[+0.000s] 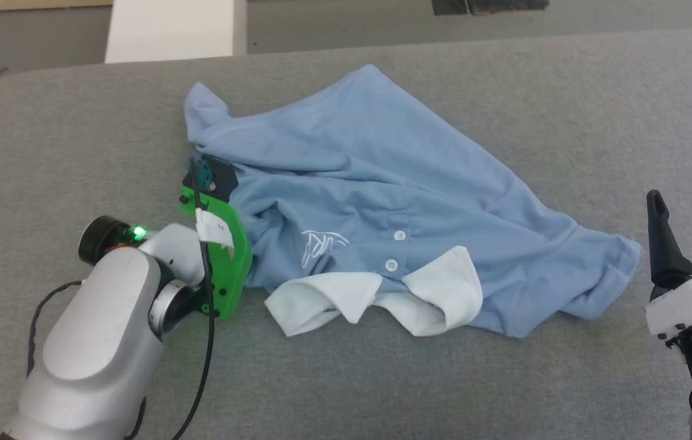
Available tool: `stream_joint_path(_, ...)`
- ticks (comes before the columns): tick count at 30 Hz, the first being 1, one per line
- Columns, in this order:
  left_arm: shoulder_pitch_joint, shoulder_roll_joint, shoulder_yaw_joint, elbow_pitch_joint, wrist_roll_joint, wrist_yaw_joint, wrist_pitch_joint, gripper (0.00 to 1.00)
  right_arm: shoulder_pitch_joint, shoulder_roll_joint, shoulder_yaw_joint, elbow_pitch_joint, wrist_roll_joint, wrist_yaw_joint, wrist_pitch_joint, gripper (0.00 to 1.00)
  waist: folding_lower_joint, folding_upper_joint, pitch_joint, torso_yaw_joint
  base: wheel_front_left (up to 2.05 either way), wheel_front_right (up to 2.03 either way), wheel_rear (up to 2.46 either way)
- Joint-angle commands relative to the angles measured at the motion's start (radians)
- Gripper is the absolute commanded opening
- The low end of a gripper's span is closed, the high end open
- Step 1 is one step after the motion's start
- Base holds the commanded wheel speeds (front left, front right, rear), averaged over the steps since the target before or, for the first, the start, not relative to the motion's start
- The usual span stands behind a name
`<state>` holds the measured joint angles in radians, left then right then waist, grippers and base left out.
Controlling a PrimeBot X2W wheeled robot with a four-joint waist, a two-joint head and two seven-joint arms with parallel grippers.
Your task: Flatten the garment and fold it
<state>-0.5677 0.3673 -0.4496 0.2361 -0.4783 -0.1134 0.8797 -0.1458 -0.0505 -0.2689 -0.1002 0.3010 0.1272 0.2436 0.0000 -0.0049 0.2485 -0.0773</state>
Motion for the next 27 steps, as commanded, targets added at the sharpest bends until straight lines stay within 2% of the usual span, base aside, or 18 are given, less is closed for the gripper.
stream_joint_path(1,-0.01,0.012,-0.009,0.02,0.011,-0.002,0.011,1.0,-0.014,0.0,0.001,0.003,0.006,0.003,-0.014,1.0,0.0,0.0049,0.026,-0.024,0.0,0.0,0.0)
stream_joint_path(2,-0.008,0.014,-0.012,0.037,0.007,-0.003,0.022,1.0,-0.014,0.0,0.002,0.005,0.007,0.003,-0.019,1.0,0.0,0.0049,0.031,-0.028,0.0,0.0,0.0)
stream_joint_path(3,-0.005,0.013,-0.01,0.046,0.0,-0.003,0.023,0.69,-0.013,0.0,0.002,0.007,0.007,0.003,-0.022,1.0,0.0,0.0049,0.034,-0.03,0.0,0.0,0.0)
stream_joint_path(4,-0.002,0.013,-0.007,0.054,-0.006,-0.002,0.019,0.11,-0.012,0.0,0.002,0.009,0.008,0.003,-0.027,1.0,0.0,0.0049,0.037,-0.031,0.0,0.0,0.0)
stream_joint_path(5,0.003,0.013,-0.005,0.06,-0.013,-0.003,0.02,0.0,-0.011,0.0,0.0,0.012,0.008,0.003,-0.03,1.0,0.0,0.0049,0.039,-0.031,0.0,0.0,0.0)
stream_joint_path(9,0.019,0.003,0.041,0.051,-0.069,0.004,-0.012,0.0,-0.006,0.0,-0.001,0.025,0.006,0.003,-0.041,1.0,0.0,0.0049,0.035,-0.021,0.0,0.0,0.0)
stream_joint_path(13,0.048,0.004,0.128,-0.011,-0.136,0.035,-0.069,0.0,-0.007,0.0,0.003,0.037,-0.001,0.003,-0.041,1.0,0.0,0.0049,0.015,0.003,0.0,0.0,0.0)
stream_joint_path(17,0.12,0.029,0.229,-0.107,-0.188,0.088,-0.117,0.0,-0.01,0.0,0.008,0.043,-0.006,0.003,-0.036,1.0,0.0,0.0049,-0.007,0.029,0.0,0.0,0.0)
stream_joint_path(21,0.28,0.051,0.337,-0.198,-0.243,0.164,-0.145,0.0,-0.015,0.0,0.018,0.053,-0.009,0.003,-0.028,1.0,0.0,0.0049,-0.021,0.052,0.0,0.0,0.0)
stream_joint_path(24,0.408,0.043,0.375,-0.221,-0.28,0.206,-0.137,0.0,-0.012,0.0,0.023,0.058,-0.012,0.003,-0.026,1.0,0.0,0.0049,-0.022,0.069,0.0,0.0,0.0)
stream_joint_path(27,0.48,0.016,0.386,-0.211,-0.318,0.221,-0.127,0.0,-0.011,0.0,0.028,0.06,-0.014,0.003,-0.024,1.0,0.0,0.0049,-0.018,0.078,0.0,0.0,0.0)
